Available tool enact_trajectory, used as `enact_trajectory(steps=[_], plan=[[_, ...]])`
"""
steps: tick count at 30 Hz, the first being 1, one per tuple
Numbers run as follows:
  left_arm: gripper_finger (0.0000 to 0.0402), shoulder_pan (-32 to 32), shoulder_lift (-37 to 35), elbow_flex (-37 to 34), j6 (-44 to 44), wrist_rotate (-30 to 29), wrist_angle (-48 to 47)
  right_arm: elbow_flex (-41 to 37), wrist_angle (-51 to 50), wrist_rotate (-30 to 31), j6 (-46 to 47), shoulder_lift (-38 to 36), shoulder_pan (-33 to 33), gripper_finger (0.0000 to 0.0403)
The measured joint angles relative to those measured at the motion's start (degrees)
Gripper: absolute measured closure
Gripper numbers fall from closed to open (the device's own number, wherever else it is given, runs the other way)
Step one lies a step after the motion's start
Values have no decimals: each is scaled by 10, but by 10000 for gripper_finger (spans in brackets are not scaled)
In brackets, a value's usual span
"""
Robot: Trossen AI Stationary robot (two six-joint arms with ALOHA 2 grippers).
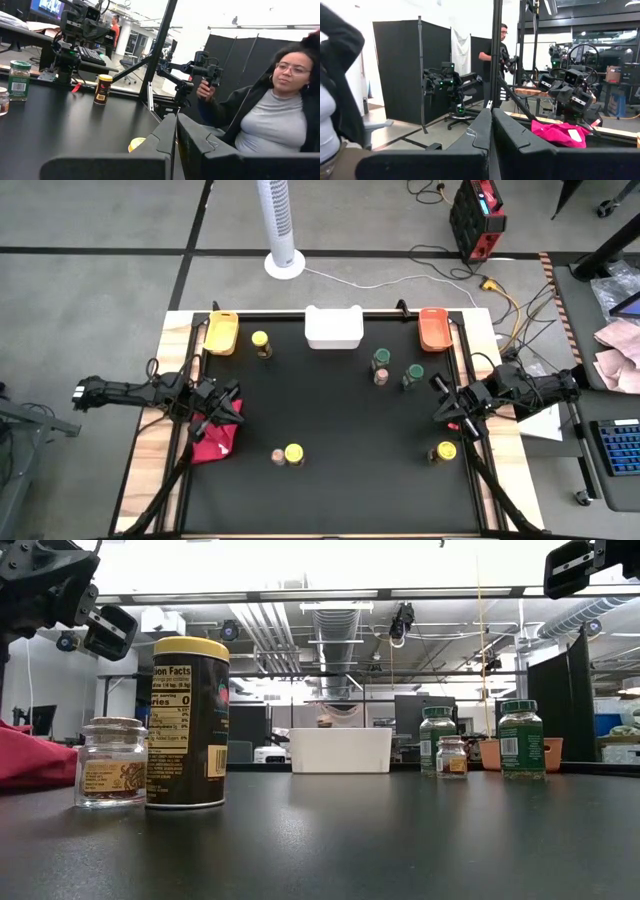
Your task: Sort spices by type
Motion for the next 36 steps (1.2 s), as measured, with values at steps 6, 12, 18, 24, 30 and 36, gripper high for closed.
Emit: enact_trajectory(steps=[6,12,18,24,30,36], plan=[[402,0,0,0,0,0,0,0,12,10,37,0,0,394],[402,0,0,0,0,0,0,36,-67,176,101,42,0,394],[402,0,0,0,0,0,0,95,-125,235,135,129,0,394],[402,0,0,0,0,0,0,153,-135,326,153,229,0,394],[402,0,0,0,0,0,0,234,-225,415,205,323,-22,394],[402,0,0,0,0,0,0,314,-348,403,271,399,-86,394]])
